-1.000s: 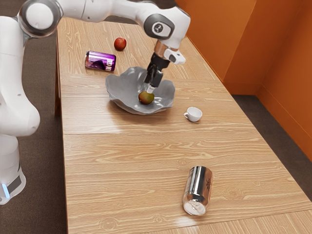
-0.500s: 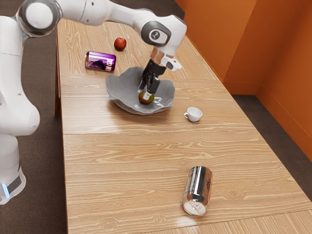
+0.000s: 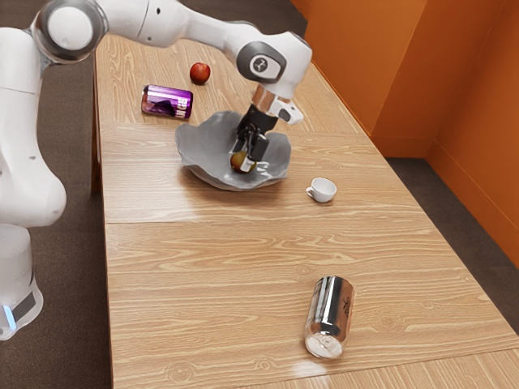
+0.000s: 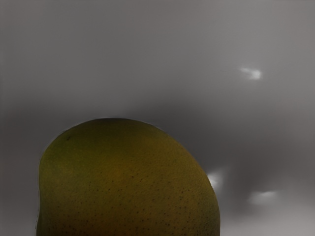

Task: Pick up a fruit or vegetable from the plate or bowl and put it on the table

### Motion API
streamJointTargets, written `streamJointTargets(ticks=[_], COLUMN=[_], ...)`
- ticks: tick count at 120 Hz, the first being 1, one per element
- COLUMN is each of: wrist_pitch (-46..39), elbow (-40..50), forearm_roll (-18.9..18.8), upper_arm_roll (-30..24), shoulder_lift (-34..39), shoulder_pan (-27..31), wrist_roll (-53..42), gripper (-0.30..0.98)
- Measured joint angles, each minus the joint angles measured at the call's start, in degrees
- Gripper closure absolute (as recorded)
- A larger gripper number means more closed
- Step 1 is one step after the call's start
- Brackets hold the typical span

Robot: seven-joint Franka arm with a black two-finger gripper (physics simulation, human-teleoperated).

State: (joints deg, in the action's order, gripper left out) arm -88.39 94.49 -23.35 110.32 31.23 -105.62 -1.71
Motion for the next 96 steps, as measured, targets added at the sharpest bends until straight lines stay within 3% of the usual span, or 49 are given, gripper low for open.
streamJointTargets(ticks=[51, 75, 96], wrist_pitch=[-0.47, -0.58, -0.64], elbow=[-0.07, -0.08, -0.16], forearm_roll=[-0.01, -0.02, -0.11], upper_arm_roll=[1.78, 1.92, 1.92], shoulder_lift=[0.66, 0.79, 0.72], shoulder_pan=[-2.0, -2.06, -1.95], wrist_roll=[0.91, 1.24, 1.49], gripper=[0.12, 0.31, 0.38])
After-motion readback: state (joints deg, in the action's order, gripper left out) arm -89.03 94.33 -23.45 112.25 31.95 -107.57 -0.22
